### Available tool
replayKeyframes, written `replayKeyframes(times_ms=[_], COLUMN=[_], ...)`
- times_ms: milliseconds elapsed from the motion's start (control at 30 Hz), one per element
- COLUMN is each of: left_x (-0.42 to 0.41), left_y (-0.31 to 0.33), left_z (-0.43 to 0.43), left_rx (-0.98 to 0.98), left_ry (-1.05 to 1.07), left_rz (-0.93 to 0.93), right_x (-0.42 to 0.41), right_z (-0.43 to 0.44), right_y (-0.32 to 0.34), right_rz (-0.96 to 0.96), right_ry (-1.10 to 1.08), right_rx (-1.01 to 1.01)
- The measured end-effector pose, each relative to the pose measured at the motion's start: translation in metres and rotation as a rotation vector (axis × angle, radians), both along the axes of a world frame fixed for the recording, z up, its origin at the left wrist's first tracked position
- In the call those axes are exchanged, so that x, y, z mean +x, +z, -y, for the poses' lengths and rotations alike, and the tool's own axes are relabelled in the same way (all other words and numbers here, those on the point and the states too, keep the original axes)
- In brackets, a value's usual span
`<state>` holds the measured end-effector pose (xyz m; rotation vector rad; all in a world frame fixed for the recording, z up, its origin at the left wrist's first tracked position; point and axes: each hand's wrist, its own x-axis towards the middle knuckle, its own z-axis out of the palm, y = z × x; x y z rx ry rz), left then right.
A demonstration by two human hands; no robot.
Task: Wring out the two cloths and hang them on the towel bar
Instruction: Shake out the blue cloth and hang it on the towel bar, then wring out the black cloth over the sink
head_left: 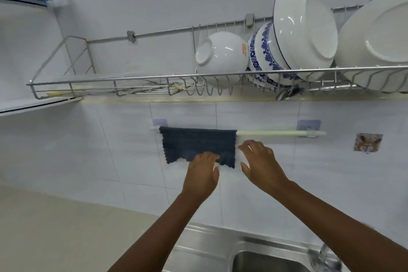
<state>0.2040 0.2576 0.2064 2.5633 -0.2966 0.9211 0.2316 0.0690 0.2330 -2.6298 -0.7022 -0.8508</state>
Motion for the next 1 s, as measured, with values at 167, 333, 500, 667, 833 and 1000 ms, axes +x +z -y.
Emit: replayKeyframes(times_ms=[167,333,500,667,833,1000], left_x=[-0.047,-0.088,-0.127,-0.163,-0.196,-0.226], left_y=[-0.05,-0.116,-0.191,-0.259,-0.282,-0.301], left_z=[0.078,0.144,0.195,0.209,0.205,0.187], left_rx=[-0.058,-0.043,0.078,0.063,-0.017,-0.124], left_ry=[-0.192,-0.291,-0.349,-0.308,-0.223,-0.152], left_rz=[-0.205,-0.408,-0.625,-0.887,-0.977,-0.986], right_x=[-0.056,-0.12,-0.175,-0.196,-0.197,-0.189], right_z=[0.053,0.115,0.174,0.223,0.239,0.227], right_y=[-0.052,-0.13,-0.211,-0.292,-0.345,-0.371], right_rz=[-0.115,-0.308,-0.461,-0.773,-1.044,-1.1], right_ry=[-0.056,-0.14,-0.244,-0.366,-0.37,-0.281], right_rx=[0.1,0.113,0.082,-0.042,-0.075,0.122])
